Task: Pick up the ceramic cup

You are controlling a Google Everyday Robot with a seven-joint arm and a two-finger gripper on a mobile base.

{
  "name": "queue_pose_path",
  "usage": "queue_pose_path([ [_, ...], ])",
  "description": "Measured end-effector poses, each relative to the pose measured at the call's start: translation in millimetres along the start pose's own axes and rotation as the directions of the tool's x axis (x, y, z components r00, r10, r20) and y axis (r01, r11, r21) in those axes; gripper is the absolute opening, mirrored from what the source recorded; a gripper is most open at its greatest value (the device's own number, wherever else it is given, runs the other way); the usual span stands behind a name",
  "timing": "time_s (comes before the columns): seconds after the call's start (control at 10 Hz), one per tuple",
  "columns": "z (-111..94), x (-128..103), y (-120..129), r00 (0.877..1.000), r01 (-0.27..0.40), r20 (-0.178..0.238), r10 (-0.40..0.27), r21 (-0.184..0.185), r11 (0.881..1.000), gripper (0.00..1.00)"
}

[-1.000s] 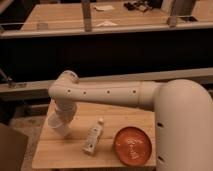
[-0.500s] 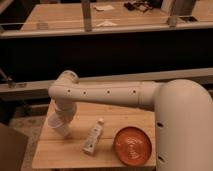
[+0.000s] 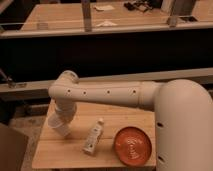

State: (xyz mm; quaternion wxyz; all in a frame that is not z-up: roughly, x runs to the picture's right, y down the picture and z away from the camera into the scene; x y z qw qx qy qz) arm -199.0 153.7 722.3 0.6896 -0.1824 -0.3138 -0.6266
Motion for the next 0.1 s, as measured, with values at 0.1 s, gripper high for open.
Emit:
queue_pose_path([
  [0.1, 0.0, 0.0, 0.0, 1.0, 0.0, 0.0, 0.0, 0.0, 1.0, 0.02],
])
